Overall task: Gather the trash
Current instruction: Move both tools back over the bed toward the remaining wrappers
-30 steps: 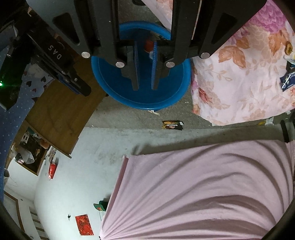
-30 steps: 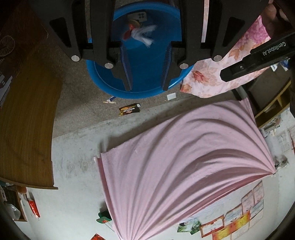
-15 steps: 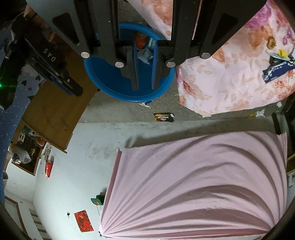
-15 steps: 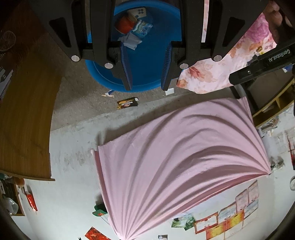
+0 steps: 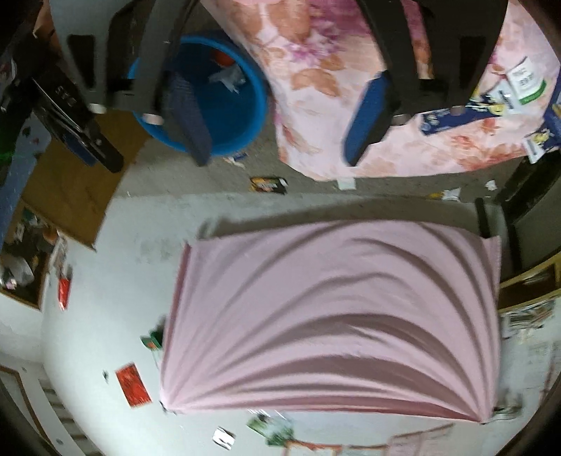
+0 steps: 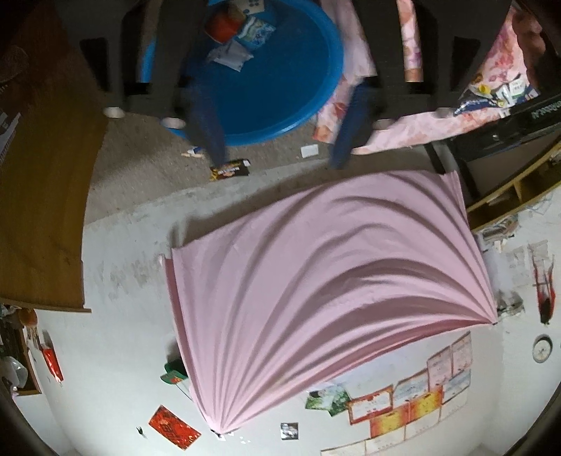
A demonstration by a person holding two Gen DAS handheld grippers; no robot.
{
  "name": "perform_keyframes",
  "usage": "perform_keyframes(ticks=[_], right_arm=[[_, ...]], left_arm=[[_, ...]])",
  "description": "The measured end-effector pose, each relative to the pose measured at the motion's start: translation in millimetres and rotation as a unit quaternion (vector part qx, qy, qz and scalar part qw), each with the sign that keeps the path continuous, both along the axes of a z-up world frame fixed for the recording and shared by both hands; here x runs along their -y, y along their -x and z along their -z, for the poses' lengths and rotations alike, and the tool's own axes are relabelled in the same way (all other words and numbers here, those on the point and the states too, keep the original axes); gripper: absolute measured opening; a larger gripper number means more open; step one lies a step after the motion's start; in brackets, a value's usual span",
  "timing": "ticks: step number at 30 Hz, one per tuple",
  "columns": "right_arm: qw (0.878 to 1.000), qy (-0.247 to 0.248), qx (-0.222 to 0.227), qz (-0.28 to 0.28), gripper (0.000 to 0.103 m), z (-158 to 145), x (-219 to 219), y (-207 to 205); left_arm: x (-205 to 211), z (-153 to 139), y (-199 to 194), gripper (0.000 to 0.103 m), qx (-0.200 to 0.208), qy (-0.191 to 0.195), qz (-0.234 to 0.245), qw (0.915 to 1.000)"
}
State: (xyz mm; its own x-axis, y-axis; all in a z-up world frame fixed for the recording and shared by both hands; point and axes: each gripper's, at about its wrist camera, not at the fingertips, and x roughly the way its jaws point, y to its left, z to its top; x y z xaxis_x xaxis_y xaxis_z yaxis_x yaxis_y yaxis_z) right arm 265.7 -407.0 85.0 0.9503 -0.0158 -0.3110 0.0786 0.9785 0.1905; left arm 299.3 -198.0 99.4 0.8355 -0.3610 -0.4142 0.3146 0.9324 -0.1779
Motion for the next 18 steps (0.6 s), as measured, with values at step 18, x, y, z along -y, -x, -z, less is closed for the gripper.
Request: perform_keyframes(ticks=[18], right_arm=[[0.985, 0.018, 0.149, -0.087, 0.103, -29.7, -94.8, 8.5]], left_arm=[[-135.1, 4.7, 42.4, 0.101, 0.097, 0.001, -0.155, 0.9831]])
